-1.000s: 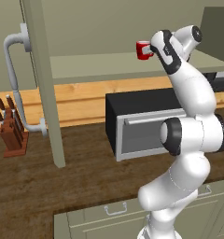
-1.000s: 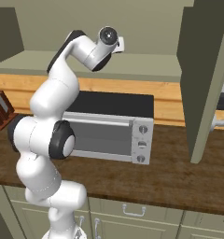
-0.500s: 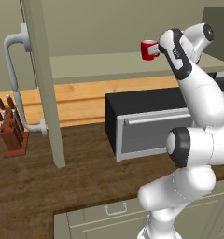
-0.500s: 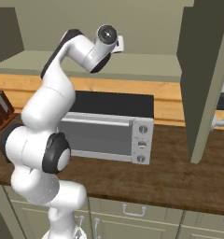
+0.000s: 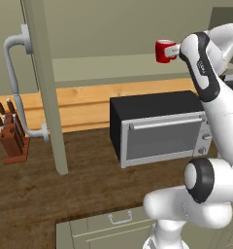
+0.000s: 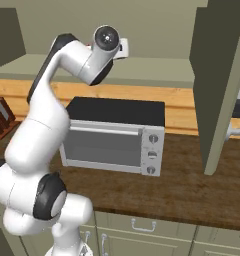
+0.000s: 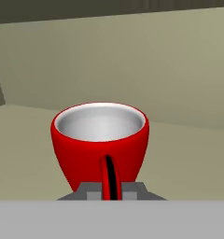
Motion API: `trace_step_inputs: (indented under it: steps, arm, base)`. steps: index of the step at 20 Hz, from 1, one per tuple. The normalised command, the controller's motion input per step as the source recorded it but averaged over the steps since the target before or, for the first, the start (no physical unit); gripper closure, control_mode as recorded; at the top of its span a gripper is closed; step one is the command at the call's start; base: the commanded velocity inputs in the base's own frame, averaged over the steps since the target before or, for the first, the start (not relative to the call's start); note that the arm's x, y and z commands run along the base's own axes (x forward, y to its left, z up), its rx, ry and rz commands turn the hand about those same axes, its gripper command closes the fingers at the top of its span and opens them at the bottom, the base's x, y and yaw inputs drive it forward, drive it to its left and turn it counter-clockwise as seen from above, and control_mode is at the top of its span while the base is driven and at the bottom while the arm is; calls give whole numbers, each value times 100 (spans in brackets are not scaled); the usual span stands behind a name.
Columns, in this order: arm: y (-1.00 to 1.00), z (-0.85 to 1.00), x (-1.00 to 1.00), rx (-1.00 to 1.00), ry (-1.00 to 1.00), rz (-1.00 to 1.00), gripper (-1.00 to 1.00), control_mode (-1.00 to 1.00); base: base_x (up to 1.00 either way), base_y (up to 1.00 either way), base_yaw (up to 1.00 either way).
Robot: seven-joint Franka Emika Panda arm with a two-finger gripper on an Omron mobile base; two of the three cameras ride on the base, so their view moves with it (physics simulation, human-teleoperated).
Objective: Gather all objects into one cabinet and sort the glasses and bowls to opposite sides.
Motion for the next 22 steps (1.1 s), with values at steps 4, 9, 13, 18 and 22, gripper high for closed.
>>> trace_step_inputs:
  steps: [4, 9, 13, 18, 22]
  arm:
    - [1, 29, -100, 12, -2, -18, 100, -100]
    - [16, 5, -100, 2, -16, -17, 100, -100]
    - [24, 0, -100, 0, -20, -1, 100, -100]
    - [12, 4, -100, 0, -1, 0, 100, -100]
    - [2, 4, -79, 0, 10, 0, 100, -100]
  base:
    - [0, 0, 0]
    - [0, 0, 0]
    - [0, 0, 0]
    - [0, 0, 0]
    - [0, 0, 0]
